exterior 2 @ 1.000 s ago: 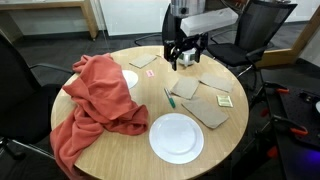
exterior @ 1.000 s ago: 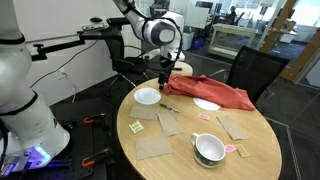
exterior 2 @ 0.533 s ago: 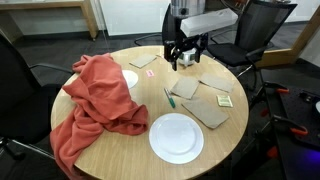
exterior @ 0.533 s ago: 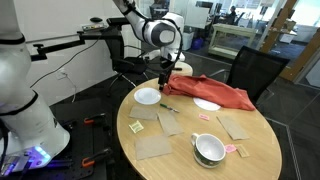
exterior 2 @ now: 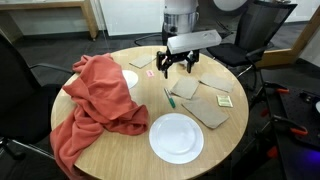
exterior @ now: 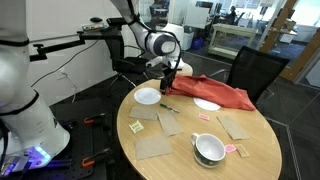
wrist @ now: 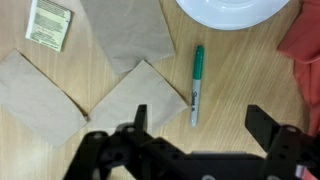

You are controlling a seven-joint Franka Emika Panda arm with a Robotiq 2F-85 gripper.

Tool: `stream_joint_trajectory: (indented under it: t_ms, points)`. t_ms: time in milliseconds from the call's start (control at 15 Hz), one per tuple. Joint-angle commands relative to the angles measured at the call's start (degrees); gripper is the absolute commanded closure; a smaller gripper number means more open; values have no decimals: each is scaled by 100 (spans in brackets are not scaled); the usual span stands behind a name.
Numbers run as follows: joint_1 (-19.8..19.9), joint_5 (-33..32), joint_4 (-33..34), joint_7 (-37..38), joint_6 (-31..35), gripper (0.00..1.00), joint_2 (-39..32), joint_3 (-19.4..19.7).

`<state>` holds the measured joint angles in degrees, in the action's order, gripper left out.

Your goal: Put the marker in the mug

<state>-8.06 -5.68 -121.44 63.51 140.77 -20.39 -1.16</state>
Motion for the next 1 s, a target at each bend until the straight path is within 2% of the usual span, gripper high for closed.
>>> stream_joint_trajectory:
  t_ms: [0,467,933]
  points:
    - [-273,-70,318,463,333,0,-491,262]
    - [-487,21,715,858,772,0,-1211,620]
    - [-487,278,1262,770,898,0,-1822,662]
